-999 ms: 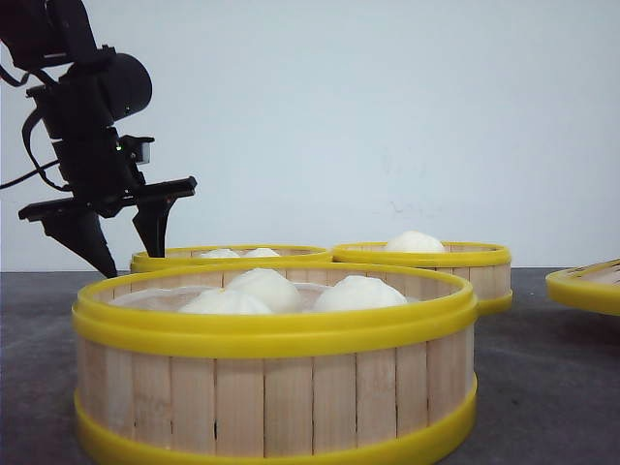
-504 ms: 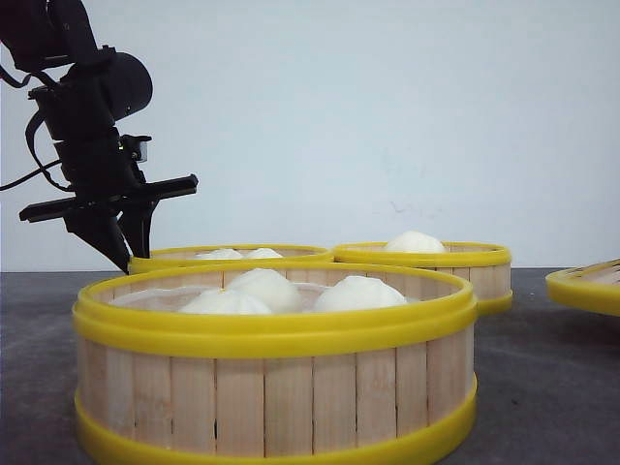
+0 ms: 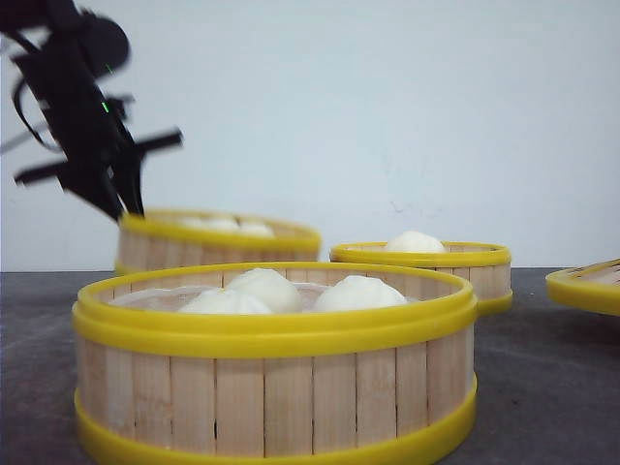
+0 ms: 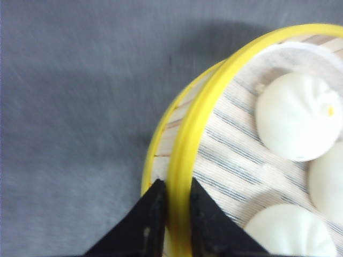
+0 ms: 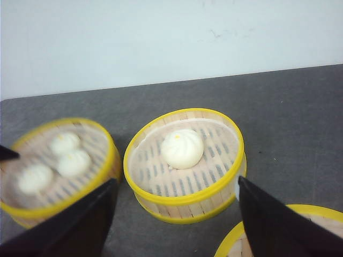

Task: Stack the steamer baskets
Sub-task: 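Close the left gripper on the basket rim and lift it, then carry the basket over the nearest bun basket and lower it on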

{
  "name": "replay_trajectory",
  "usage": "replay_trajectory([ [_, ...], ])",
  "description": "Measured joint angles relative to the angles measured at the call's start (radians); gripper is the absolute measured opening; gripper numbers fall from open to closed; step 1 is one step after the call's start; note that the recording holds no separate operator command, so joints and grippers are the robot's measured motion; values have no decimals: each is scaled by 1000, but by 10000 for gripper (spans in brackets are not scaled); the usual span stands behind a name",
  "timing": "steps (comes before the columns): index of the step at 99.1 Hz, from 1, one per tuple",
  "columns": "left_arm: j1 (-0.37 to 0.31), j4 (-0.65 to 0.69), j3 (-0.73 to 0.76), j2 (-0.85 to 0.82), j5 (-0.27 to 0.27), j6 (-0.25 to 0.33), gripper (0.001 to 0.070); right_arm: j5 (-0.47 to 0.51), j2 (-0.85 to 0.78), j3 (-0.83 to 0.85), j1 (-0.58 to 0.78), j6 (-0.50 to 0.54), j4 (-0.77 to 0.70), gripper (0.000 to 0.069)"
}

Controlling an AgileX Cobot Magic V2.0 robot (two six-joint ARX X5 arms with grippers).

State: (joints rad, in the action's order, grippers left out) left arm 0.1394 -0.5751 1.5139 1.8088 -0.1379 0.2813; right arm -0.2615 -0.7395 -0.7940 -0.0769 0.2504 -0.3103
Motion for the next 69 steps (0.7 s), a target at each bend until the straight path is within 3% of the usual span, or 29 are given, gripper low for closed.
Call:
replay_trajectory([
  [19, -67, -49, 40, -194, -109, -6, 30, 0, 0, 0, 0, 0, 1, 443],
  [35, -51, -177, 41, -324, -200, -78, 30, 0, 0, 0, 0, -4, 5, 443],
  [53, 19, -310, 41, -430, -203, -156, 30, 0, 0, 0, 0, -12, 7, 443],
  [69, 97, -383, 41, -506, -209, -189, 30, 9, 0, 0, -11, -15, 8, 443],
])
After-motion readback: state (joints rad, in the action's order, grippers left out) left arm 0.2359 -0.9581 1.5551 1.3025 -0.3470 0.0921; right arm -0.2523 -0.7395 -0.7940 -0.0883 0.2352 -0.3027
